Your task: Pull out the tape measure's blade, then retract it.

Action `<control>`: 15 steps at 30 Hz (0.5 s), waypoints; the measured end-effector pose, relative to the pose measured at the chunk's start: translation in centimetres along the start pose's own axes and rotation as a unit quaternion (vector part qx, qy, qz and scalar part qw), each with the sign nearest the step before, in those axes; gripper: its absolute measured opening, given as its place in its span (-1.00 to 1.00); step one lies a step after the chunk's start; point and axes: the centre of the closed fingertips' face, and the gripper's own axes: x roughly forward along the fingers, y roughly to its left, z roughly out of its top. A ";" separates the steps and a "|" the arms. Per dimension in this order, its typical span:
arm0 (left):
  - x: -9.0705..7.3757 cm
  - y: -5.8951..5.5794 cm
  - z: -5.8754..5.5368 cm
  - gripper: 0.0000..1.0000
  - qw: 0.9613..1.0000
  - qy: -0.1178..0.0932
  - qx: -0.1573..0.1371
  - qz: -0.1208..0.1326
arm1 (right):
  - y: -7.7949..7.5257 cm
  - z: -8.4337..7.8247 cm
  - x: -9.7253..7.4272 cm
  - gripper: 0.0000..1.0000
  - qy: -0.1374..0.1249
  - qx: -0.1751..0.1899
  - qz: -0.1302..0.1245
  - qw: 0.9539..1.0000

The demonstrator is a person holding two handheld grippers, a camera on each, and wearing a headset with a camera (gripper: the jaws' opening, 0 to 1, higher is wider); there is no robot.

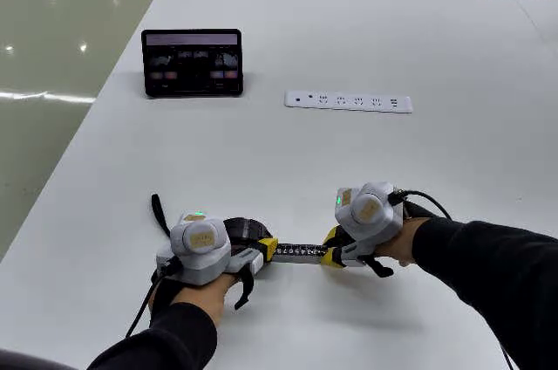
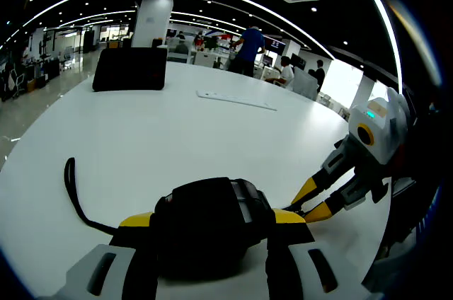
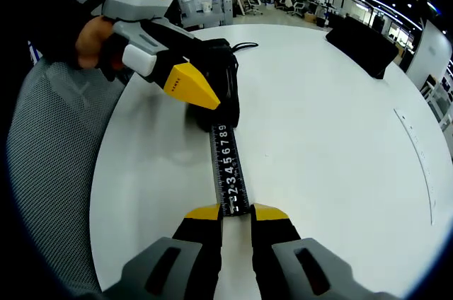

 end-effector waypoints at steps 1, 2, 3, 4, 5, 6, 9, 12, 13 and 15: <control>0.0 0.0 0.0 0.14 1.000 0.000 -0.001 -0.001 | 0.1 0.1 0.1 -0.79 -0.002 0.002 0.001 1.000; 0.0 0.0 0.0 0.14 1.000 0.000 0.000 -0.001 | 0.1 0.2 0.1 -0.79 -0.003 0.002 0.001 1.000; 0.0 0.0 0.0 0.14 1.000 -0.001 0.000 -0.001 | 0.1 0.2 0.2 -0.79 -0.003 0.000 0.001 1.000; 0.0 0.0 0.0 0.14 1.000 -0.001 0.000 -0.001 | 0.2 0.3 0.2 -0.79 -0.004 0.000 0.001 1.000; 0.0 0.0 0.0 0.14 1.000 -0.001 0.000 -0.001 | 0.2 0.4 0.3 -0.79 -0.005 0.001 0.001 1.000; 0.0 0.0 0.0 0.14 1.000 -0.001 0.001 -0.001 | 0.3 0.5 0.4 -0.79 -0.005 0.000 0.002 1.000; 0.0 0.0 0.0 0.14 1.000 -0.001 0.000 -0.002 | 0.2 0.7 0.5 -0.79 -0.007 -0.001 0.002 1.000; 0.0 0.0 0.0 0.14 1.000 -0.001 0.000 -0.002 | 0.3 0.9 0.6 -0.79 -0.010 -0.001 0.003 1.000; 0.0 0.0 0.0 0.14 1.000 -0.001 0.000 -0.002 | 0.3 1.0 0.7 -0.79 -0.012 -0.001 0.002 1.000; 0.0 0.0 0.0 0.14 1.000 -0.002 0.001 -0.002 | 0.4 1.1 0.8 -0.79 -0.015 0.003 0.002 1.000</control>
